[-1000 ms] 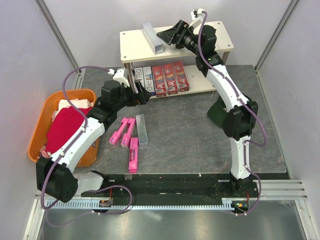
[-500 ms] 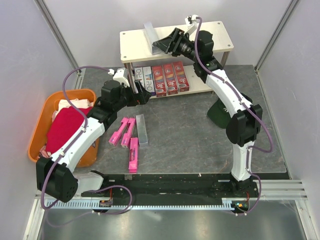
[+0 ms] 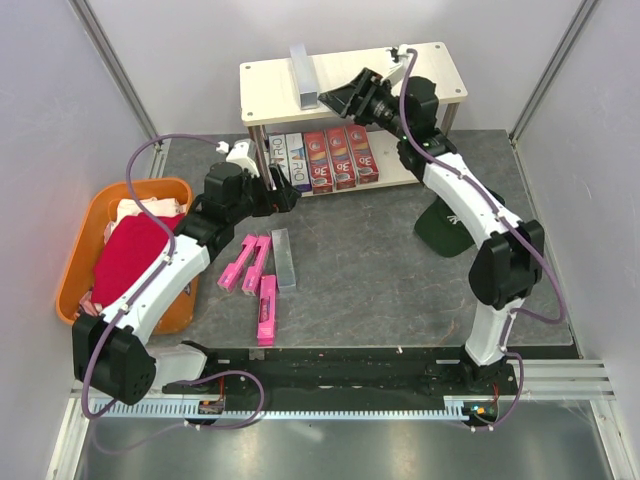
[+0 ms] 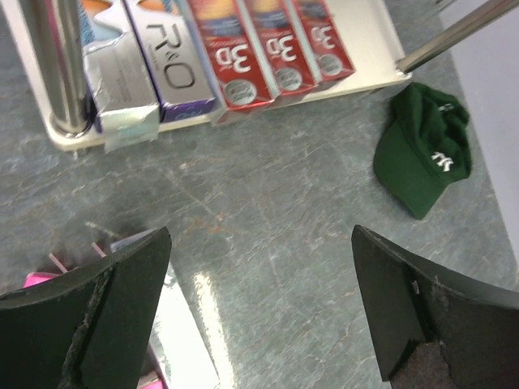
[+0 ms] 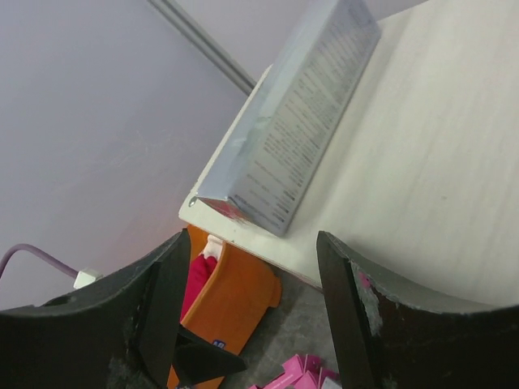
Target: Place and organize the toothpastes onto the shelf
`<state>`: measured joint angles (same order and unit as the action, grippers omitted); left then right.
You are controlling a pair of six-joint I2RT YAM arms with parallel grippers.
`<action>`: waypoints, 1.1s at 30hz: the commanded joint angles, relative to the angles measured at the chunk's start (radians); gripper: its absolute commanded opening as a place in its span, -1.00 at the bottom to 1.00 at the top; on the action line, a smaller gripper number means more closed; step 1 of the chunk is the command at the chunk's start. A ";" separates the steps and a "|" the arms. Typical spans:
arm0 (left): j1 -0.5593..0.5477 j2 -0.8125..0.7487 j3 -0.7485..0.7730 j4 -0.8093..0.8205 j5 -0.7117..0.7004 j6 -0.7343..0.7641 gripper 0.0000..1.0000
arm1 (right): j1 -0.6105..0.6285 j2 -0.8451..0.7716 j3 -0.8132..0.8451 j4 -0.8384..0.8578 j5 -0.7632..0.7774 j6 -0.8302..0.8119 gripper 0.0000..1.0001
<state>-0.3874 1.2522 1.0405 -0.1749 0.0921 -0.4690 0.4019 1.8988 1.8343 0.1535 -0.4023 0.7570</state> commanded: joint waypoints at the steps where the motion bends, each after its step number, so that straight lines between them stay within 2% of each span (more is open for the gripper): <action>1: 0.005 0.021 -0.020 -0.052 -0.041 0.020 1.00 | -0.028 -0.118 -0.108 0.017 0.091 -0.016 0.45; 8: 0.007 0.084 -0.075 -0.067 -0.029 -0.008 1.00 | -0.026 -0.266 -0.308 0.032 0.068 -0.015 0.51; 15: 0.005 0.102 -0.181 -0.041 -0.014 -0.037 1.00 | -0.026 -0.415 -0.636 0.090 0.089 0.013 0.55; 18: 0.005 0.107 -0.220 -0.014 0.011 -0.046 0.99 | -0.025 -0.446 -0.719 0.075 0.091 0.001 0.56; 26: -0.001 0.176 -0.267 0.061 0.066 -0.062 0.79 | -0.021 -0.437 -0.823 0.073 0.053 0.005 0.55; 33: -0.034 0.274 -0.241 0.063 0.017 -0.057 0.74 | -0.021 -0.419 -0.846 0.075 0.036 0.002 0.55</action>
<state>-0.3988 1.4715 0.7773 -0.1497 0.1322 -0.5060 0.3759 1.4830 0.9977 0.1944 -0.3443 0.7597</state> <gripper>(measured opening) 0.879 0.776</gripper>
